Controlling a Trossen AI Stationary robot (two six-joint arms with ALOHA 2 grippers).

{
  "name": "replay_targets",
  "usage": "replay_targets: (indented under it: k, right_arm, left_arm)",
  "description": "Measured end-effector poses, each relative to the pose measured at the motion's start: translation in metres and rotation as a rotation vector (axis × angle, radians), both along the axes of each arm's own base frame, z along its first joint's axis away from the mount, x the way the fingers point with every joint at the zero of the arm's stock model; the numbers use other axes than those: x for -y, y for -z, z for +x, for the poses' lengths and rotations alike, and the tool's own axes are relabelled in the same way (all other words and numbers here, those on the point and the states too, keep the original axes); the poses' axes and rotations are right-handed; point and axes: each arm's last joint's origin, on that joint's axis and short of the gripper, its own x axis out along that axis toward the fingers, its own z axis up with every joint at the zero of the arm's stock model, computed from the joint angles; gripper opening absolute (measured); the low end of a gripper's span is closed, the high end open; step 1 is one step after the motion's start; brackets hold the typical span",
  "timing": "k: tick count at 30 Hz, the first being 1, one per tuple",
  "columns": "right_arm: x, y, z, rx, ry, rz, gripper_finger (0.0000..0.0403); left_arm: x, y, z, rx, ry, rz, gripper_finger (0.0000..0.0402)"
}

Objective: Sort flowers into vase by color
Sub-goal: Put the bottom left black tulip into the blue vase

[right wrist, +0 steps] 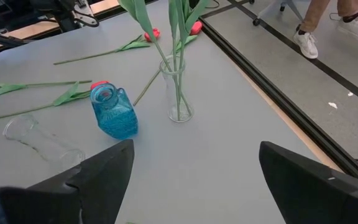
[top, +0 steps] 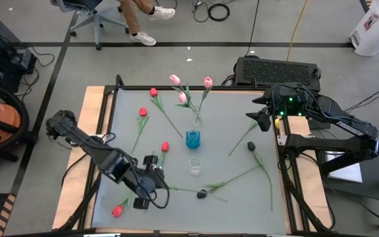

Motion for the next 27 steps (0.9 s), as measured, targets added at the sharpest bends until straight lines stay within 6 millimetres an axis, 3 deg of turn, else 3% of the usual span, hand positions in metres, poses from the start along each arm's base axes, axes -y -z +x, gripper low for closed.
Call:
replay_targets:
  k: [17, 27]
  right_arm:
    - [0.0, 0.0, 0.0, 0.001, 0.0, 0.0, 0.0338]
    - [0.0, 0.0, 0.0, 0.001, -0.001, 0.001, 0.0338]
  left_arm:
    - [-0.068, -0.08, -0.01, 0.035, -0.136, -0.008, 0.0012]
    - [-0.096, -0.102, -0.009, 0.085, -0.189, -0.009, 0.0012]
